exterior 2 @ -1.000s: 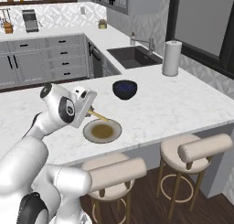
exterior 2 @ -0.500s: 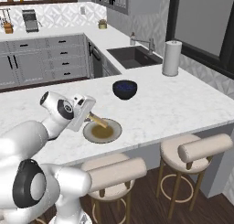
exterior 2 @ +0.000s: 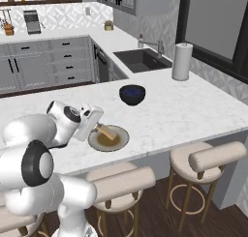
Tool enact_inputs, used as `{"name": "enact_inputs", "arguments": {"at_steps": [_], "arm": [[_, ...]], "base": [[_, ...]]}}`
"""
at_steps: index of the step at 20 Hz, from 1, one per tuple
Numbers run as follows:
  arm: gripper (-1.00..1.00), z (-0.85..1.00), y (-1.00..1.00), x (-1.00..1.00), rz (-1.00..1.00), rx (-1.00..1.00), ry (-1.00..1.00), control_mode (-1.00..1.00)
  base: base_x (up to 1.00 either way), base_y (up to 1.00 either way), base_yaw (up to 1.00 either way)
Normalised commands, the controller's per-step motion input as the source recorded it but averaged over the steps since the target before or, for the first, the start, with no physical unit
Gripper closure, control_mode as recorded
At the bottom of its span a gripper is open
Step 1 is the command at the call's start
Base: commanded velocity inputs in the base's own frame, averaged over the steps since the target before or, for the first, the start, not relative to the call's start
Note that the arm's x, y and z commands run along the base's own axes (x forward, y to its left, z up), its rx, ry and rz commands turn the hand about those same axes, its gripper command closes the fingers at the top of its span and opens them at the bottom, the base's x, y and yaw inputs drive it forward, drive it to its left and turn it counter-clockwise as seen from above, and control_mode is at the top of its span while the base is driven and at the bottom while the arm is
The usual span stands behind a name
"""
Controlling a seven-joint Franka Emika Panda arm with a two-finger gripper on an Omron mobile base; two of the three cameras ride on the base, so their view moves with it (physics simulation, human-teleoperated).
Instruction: Start the toaster. Once the lever pops up, take the bread to the plate on the dining counter.
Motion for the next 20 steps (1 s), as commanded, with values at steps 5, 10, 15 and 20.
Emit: {"name": "enact_inputs", "arguments": {"at_steps": [5,10,15,20], "arm": [[1.00,-0.31,0.00,0.29,-0.07,0.00,-0.09,-1.00],[1.00,-0.30,0.00,0.30,-0.04,0.00,-0.11,-1.00],[1.00,-0.21,0.10,0.32,-0.03,0.00,-0.11,-1.00],[-1.00,-0.11,0.13,0.14,-0.02,0.00,-0.10,-1.00]], "base": [[0.00,0.00,0.00],[0.00,0.00,0.00],[0.00,0.00,0.00],[0.00,0.00,0.00]]}}
